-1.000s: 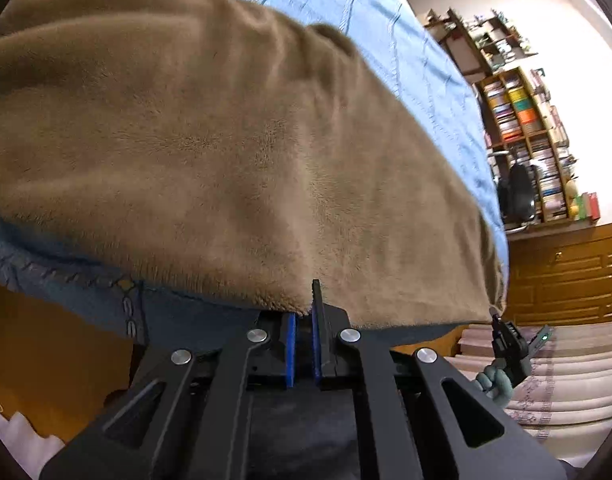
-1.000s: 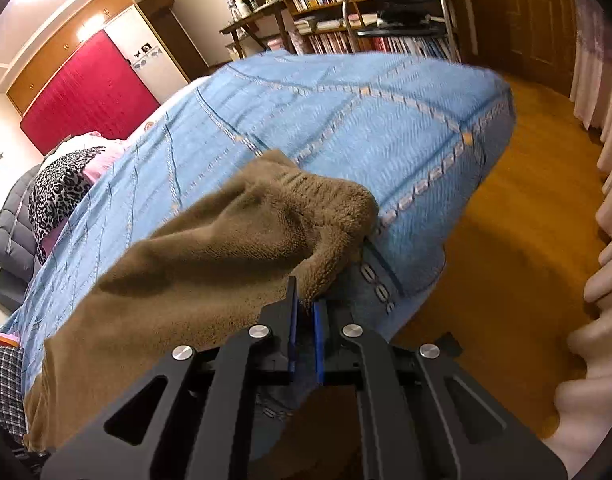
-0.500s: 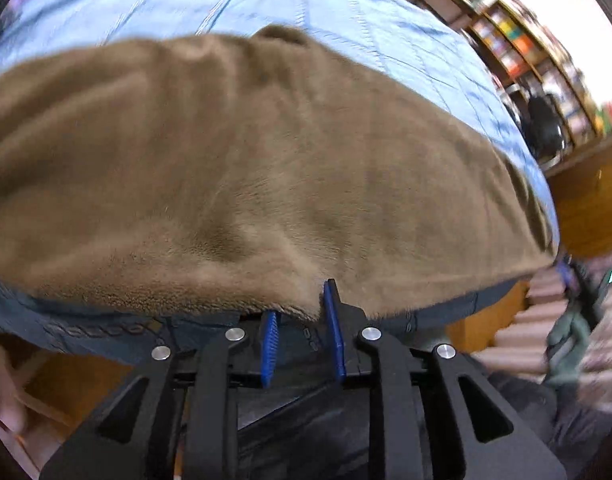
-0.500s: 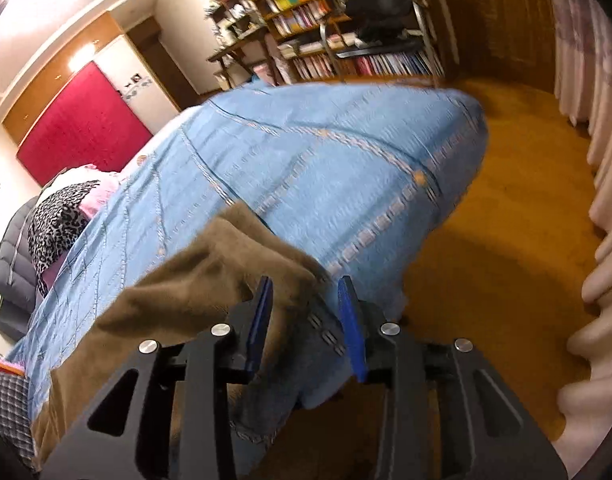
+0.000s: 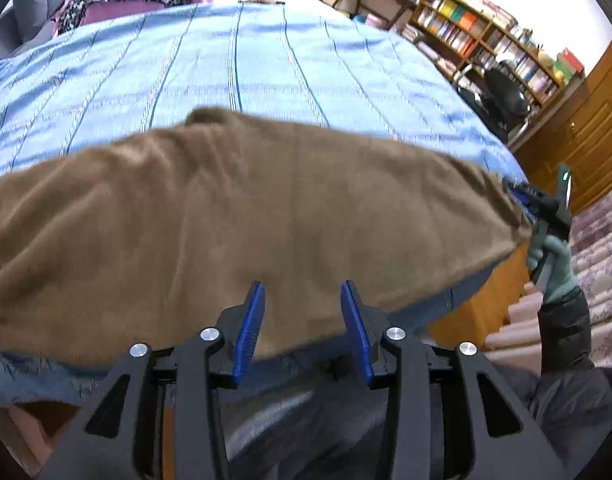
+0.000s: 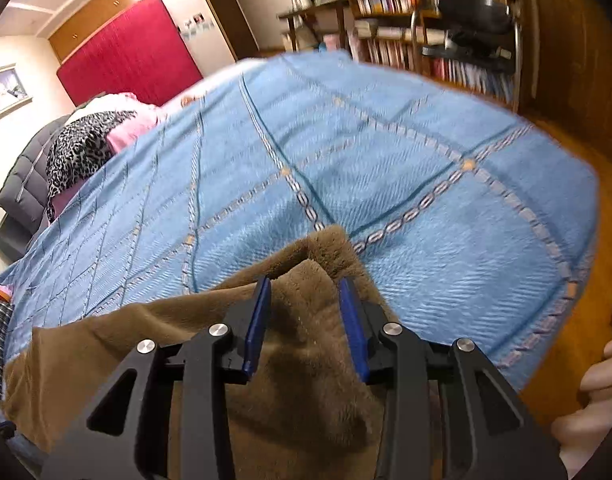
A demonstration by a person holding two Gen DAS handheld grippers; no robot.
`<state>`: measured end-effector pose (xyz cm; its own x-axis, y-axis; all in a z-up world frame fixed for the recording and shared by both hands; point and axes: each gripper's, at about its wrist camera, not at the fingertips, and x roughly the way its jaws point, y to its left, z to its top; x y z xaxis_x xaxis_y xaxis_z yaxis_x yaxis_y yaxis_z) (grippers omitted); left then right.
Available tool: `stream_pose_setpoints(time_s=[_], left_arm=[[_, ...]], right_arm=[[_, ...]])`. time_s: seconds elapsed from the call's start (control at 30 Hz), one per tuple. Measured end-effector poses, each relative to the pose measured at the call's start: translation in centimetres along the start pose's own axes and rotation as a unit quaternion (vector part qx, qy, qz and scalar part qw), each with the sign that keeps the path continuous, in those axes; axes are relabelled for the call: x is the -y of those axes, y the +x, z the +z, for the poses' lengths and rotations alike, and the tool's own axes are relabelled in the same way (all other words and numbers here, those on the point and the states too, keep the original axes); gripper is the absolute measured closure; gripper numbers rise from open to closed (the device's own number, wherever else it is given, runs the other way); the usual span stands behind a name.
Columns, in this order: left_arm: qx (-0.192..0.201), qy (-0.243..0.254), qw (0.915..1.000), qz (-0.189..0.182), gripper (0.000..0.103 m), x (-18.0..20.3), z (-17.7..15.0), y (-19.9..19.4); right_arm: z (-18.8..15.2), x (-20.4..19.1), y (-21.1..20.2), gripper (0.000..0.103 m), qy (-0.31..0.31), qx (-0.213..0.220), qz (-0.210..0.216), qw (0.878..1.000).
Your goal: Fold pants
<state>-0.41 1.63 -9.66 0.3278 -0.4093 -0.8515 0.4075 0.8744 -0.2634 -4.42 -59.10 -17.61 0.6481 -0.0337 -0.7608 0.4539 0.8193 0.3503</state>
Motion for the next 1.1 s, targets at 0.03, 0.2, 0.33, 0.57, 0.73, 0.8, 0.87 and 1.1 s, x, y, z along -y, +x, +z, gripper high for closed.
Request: stream_pose_setpoints(time_s=[0.03,0.2,0.33,0.57,0.73,0.8,0.87,1.1], left_arm=[[0.009,0.001,1.0,0.002,0.062,-0.2,0.6,0.3],[0.036,-0.015,0.9992,0.011,0.062,-1.7,3.8,3.6],[0.034,-0.033,0.9987,0.018,0.062,-2.4,5.9,6.9],[0.032,-0.027,0.9981,0.045,0.062,-2.4,6.8,11.4],[0.041,-0.024,0.9979,0.044,0.061,-2.7,6.3,12.3],[0.043,-0.025,0.9979,0.041,0.061,-2.7,6.1,12.3],[0.042,-0.036,0.9979,0.034,0.061,-2.9,6.2,12.1],[0.069,-0.074,0.9947,0.018,0.045,-4.8,6.1,8.9]], right_arm=[[0.1,0.1,0.4,0.066,0.004,-0.004,0.004,1.0],[0.5,-0.7,0.1,0.082,-0.013,0.01,0.012,1.0],[1.0,-1.5,-2.0,0.083,-0.023,0.058,-0.004,0.998],[1.7,-1.0,-0.5,0.083,-0.03,0.067,-0.046,0.996],[0.8,0.0,2.3,0.083,-0.021,0.053,-0.053,0.997],[0.6,-0.2,2.5,0.082,-0.025,0.054,-0.058,0.997],[0.6,0.0,2.3,0.082,-0.019,0.053,-0.057,0.997],[0.3,0.0,-1.6,0.067,0.006,0.088,-0.057,0.994]])
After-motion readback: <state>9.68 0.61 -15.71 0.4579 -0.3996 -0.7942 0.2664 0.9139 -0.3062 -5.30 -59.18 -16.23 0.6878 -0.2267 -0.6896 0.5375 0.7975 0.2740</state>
